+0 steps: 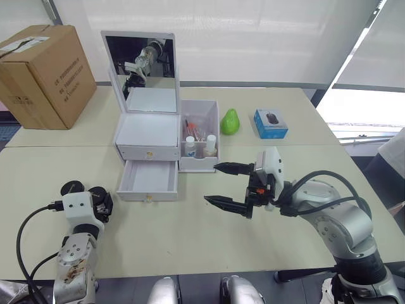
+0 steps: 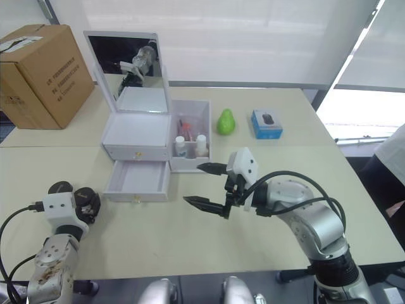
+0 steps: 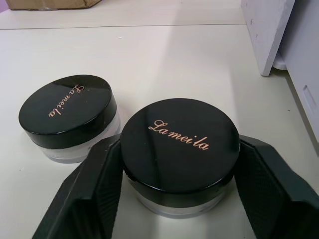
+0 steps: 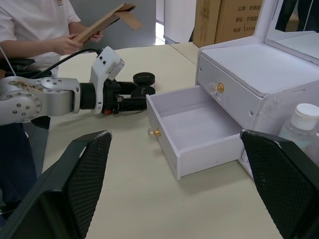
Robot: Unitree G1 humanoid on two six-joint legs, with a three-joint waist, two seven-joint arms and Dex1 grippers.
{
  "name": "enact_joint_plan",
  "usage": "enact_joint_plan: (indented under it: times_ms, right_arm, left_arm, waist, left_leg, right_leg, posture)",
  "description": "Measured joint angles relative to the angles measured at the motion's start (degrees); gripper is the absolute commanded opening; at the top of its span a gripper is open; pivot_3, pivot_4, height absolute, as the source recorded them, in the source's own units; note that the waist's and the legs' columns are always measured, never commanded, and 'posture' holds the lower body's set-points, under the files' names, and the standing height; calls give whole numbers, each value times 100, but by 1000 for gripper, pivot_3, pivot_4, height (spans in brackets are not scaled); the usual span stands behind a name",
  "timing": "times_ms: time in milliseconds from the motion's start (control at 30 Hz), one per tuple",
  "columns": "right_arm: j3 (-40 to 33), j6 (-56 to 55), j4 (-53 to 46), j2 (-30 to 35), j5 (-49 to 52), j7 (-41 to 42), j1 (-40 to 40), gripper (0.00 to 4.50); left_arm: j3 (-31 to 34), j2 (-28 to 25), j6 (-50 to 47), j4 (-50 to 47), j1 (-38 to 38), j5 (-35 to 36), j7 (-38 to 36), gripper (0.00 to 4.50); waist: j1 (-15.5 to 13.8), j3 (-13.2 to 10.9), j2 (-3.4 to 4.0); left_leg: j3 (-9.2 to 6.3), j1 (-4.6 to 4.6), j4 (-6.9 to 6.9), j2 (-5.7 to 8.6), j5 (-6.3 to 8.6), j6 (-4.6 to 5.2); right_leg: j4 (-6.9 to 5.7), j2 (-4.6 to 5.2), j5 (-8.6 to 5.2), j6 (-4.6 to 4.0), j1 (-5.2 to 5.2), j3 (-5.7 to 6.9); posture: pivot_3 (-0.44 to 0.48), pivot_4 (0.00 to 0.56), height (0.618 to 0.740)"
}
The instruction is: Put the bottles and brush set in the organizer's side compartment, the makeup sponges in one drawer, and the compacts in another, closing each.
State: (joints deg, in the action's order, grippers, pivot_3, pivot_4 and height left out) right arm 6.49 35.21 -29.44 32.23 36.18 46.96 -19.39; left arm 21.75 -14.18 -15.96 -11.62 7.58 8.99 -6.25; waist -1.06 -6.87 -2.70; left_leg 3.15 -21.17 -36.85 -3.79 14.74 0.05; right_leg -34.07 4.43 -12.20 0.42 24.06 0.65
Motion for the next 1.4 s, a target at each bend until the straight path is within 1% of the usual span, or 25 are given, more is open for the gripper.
enact_joint_plan:
  times_ms: [200, 367, 433, 533, 600, 700, 833, 1067, 1200, 1400]
  right_arm:
    - [4, 21, 0, 0, 1, -8, 33, 4500]
    - [31, 36, -2, 0, 2, -11, 53, 4500]
    - [47, 38, -1, -3, 2, -19, 71, 4500]
    - [55, 38, 0, -27, 0, -64, 71, 4500]
    - [88, 38, 1, -66, -8, -104, 70, 4500]
    - [124, 37, -7, -118, -27, -186, 120, 4500]
    - [160, 36, -41, -128, -116, -303, 262, 4500]
    - [164, 36, -250, -143, -128, -529, 427, 4500]
    - [141, 35, -329, -170, -124, -662, 444, 4500]
    - [-32, 15, -377, -251, -112, -808, 368, 4500]
  left_arm:
    - [114, 3, 254, -173, 145, 27, 0, 2920]
    - [395, -66, 643, -681, 227, 299, -201, 2920]
    - [553, -195, 753, -819, 266, 516, -377, 2920]
    - [664, -598, 715, -920, 179, 936, -820, 2920]
    - [577, -996, 564, -910, -95, 1237, -1302, 2920]
    - [311, -1515, 319, -832, -393, 1624, -2070, 2920]
    - [-130, -2063, 54, -406, -634, 1822, -2958, 2920]
    - [-349, -2479, -168, 190, -972, 1835, -3668, 2920]
    - [-478, -2496, -172, 289, -1025, 1817, -3851, 2920]
    - [-584, -2496, -174, 347, -955, 1748, -3933, 2920]
  waist:
    - [3, -1, 1]
    - [1, -4, 5]
    - [7, -5, 7]
    - [-5, -9, 12]
    - [-31, -13, 16]
    - [-32, -12, 15]
    - [12, -14, 18]
    - [38, -15, 19]
    - [15, -15, 19]
    - [27, -16, 19]
  left_leg:
    - [0, -1, 0, -2, 0, 0]
    - [2, -1, 0, -3, 1, -1]
    - [1, -2, 0, -5, 0, -1]
    - [2, -2, 0, -4, 0, -1]
    - [2, -2, 0, -4, 1, -1]
    - [9, -1, 0, -1, 0, -1]
    - [3, 0, 0, -3, -1, 1]
    - [2, 0, 1, -4, -1, 1]
    - [5, -1, 1, -4, 0, 0]
    - [4, -1, 1, -5, 0, 0]
  right_leg:
    - [0, 0, 0, 0, 1, 0]
    - [1, 2, 0, 0, 2, 1]
    - [0, 0, 0, -1, 4, 1]
    - [0, 1, -1, 0, 6, 4]
    - [4, 2, -2, 0, 18, 10]
    - [2, 4, -2, 1, 4, 3]
    - [0, -7, -2, 0, 6, 1]
    - [1, -7, -2, 0, 7, 2]
    - [3, 0, -3, 0, 10, 4]
    - [1, -2, -2, 0, 9, 3]
  posture:
    - [0, 150, 740]
    - [0, 150, 740]
    - [0, 150, 740]
    - [0, 150, 740]
    - [0, 150, 740]
    - [0, 150, 740]
    - [0, 150, 740]
    - [0, 150, 740]
    - [0, 150, 740]
    - [0, 150, 740]
